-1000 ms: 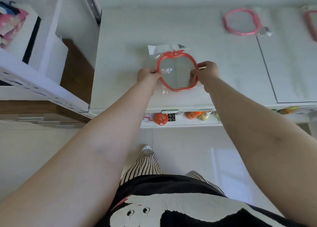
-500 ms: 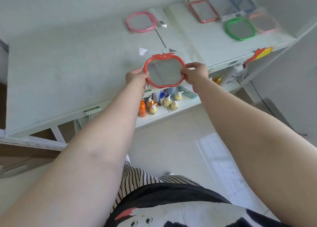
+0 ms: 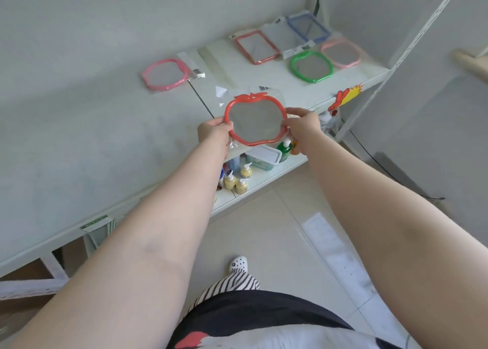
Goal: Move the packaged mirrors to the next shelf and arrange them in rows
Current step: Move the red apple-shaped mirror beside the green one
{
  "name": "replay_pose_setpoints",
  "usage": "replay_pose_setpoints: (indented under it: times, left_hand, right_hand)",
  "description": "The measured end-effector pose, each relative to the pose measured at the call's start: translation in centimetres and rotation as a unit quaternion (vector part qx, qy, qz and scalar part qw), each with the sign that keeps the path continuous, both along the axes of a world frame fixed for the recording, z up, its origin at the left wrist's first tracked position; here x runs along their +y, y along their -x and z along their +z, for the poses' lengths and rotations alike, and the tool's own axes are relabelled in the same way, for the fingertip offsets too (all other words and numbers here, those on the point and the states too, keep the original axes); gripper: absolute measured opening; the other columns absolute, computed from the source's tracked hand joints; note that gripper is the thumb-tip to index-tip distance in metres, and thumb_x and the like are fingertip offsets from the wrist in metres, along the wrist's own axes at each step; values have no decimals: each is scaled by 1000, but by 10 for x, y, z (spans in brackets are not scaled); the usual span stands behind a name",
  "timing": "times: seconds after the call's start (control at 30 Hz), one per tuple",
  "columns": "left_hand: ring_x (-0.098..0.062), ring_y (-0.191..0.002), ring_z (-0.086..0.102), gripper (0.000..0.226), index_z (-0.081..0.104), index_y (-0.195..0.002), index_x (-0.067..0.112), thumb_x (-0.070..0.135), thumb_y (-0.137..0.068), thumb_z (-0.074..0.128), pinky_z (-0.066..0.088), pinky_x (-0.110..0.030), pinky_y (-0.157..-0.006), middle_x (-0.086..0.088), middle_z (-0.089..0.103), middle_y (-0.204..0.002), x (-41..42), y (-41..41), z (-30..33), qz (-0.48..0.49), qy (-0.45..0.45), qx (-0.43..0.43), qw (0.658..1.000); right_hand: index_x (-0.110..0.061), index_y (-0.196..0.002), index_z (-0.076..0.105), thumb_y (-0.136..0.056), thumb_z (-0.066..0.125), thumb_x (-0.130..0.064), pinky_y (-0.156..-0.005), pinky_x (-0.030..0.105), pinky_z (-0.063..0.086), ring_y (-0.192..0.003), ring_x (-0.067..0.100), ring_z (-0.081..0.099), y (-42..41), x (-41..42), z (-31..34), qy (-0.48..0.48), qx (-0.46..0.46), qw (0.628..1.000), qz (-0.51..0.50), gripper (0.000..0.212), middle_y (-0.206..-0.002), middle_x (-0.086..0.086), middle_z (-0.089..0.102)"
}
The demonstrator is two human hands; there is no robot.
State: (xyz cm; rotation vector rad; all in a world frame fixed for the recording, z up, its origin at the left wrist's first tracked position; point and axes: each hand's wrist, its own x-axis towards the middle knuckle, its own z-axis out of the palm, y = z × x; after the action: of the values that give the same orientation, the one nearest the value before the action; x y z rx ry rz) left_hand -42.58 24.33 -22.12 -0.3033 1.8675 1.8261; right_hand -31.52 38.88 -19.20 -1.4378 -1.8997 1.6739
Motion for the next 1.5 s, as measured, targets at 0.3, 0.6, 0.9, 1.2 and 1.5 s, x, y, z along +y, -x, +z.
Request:
replay_pose_setpoints:
  times: [0.3,0.6,0.9,1.2,1.5]
  left_hand:
    - [-26,-74,54,32,68,-113,4,-7,-84,61,55,-40,-85,-7,62,-68,59,40,3,-37,-12,-17,999]
    - [-17,-55,51,30,71,-109,10,-3,-82,63,47,-24,-55,-4,61,-64,120,51,-12,-4,21,-38,999]
    - [-15,-55,55,31,69,-111,10,1,-82,65,45,-21,-51,-9,68,-85,193,34,-25,121,52,-29,991]
    - [-23,-78,64,34,68,-112,5,-6,-79,65,55,-29,-85,-12,69,-94,227,41,-25,200,35,-20,979]
    - [-23,-78,65,36,71,-109,12,-3,-77,68,55,-28,-83,-11,72,-103,263,88,-37,175,71,-28,981]
  right_hand:
    - [-21,-119,65,-85,61,1,-51,20,47,-51,12,47,37,58,-2,13,8,1000,-24,41,-71,4,59]
    - [-20,-119,64,-85,59,3,-58,23,49,-54,14,51,58,130,-20,20,0,1000,9,41,-84,12,64]
    - [-22,-118,65,-83,60,2,-61,23,53,-75,20,64,77,215,-31,14,-4,994,109,43,-92,9,69]
    - [-19,-118,65,-81,61,4,-58,23,52,-75,22,64,101,258,-35,12,12,983,183,44,-100,14,69]
    - [-14,-120,65,-82,61,7,-67,34,52,-68,22,54,146,300,-54,-13,-7,980,200,43,-70,2,60]
